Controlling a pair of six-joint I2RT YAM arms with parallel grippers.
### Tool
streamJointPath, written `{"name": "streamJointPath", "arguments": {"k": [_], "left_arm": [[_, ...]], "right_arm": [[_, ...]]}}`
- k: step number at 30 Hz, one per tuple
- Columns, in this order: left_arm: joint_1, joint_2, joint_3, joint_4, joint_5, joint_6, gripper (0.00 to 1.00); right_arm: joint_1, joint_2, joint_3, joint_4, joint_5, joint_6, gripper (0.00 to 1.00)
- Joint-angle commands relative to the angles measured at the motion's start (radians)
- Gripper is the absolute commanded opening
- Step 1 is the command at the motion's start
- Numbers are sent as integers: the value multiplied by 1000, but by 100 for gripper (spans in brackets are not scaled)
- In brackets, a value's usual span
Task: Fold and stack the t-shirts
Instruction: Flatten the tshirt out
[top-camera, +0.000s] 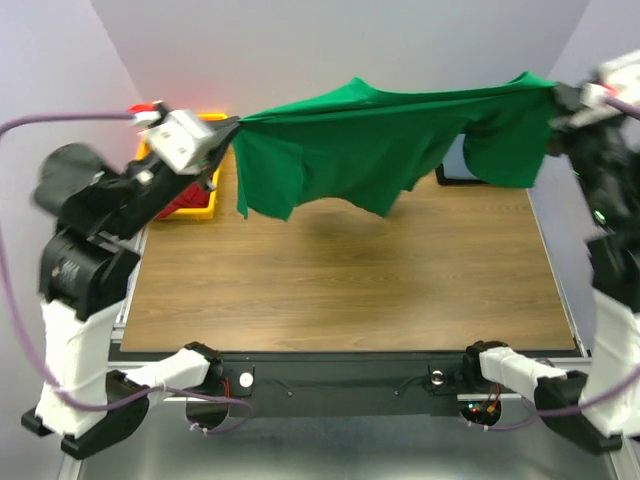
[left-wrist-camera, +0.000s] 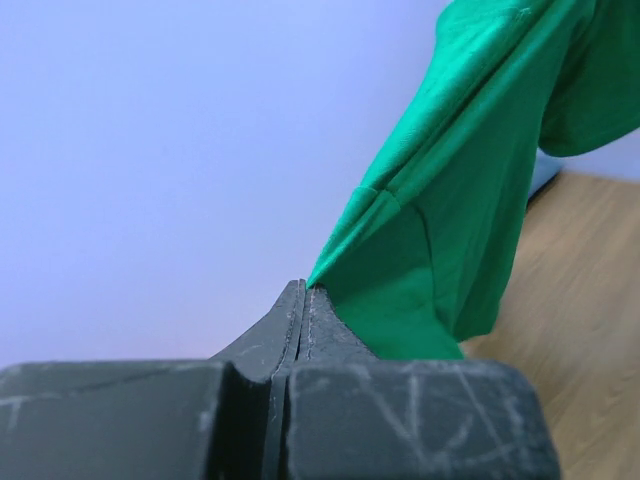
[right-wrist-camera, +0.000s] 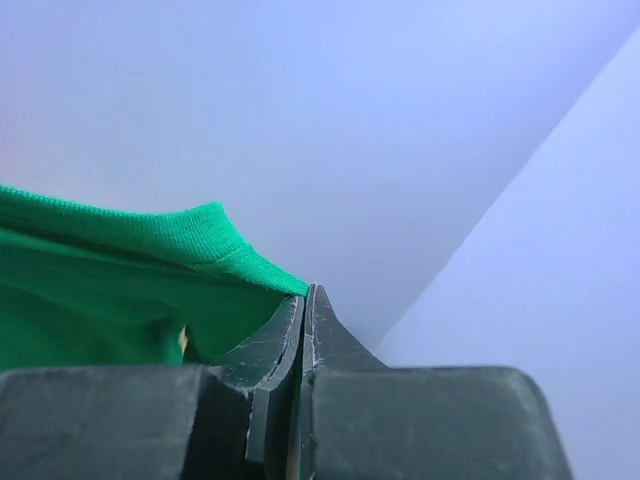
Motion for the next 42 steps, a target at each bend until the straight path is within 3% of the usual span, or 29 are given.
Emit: {"name": "streamJointPath", "arguments": {"k": [1, 6, 11, 17, 20, 24, 26, 28, 29, 30, 32, 34, 37, 38, 39, 42], "left_arm": [[57, -79, 120, 17, 54, -79, 0], [97, -74, 188, 15, 91, -150, 0], [98, -21, 124, -8, 34, -168, 0], [97, 28, -168, 67, -142, -162, 0], [103, 78, -332, 122, -162, -144, 0], [139, 197, -574, 278, -213, -126, 0], [175, 274, -608, 323, -211, -133, 0], [224, 411, -611, 386, -217, -148, 0], [239, 464, -590, 388, -196, -153, 0], [265, 519, -562, 385, -191, -155, 0], [287, 671, -466, 354, -197, -152, 0], [313, 793, -368, 281, -197, -126, 20], [362, 837, -329, 248, -205, -142, 48], [373, 820, -346, 262, -205, -144, 50], [380, 800, -366, 273, -185, -136, 59], [382, 676, -480, 297, -138, -83, 60]], "right_arm": [[-19, -81, 136, 51, 70, -40, 0], [-19, -48, 230, 52, 44, -101, 1], [-17, 46, 109, 107, 50, -208, 1], [-17, 135, -192, 266, -36, -262, 1], [-19, 193, -283, 317, -120, -268, 1], [13, 387, -383, 417, -166, -258, 1], [48, 489, -367, 458, -150, -232, 1], [68, 671, -307, 517, -124, -197, 15], [85, 737, -179, 517, -67, -145, 21], [93, 817, -108, 514, -15, -121, 46], [105, 983, 98, 486, 95, -80, 66], [105, 1047, 196, 384, 133, -60, 75], [105, 944, 165, 255, 110, -35, 79], [105, 901, 125, 224, 85, -25, 79], [105, 844, 12, 160, 56, -18, 79], [104, 671, -195, 13, -60, 21, 76]]}}
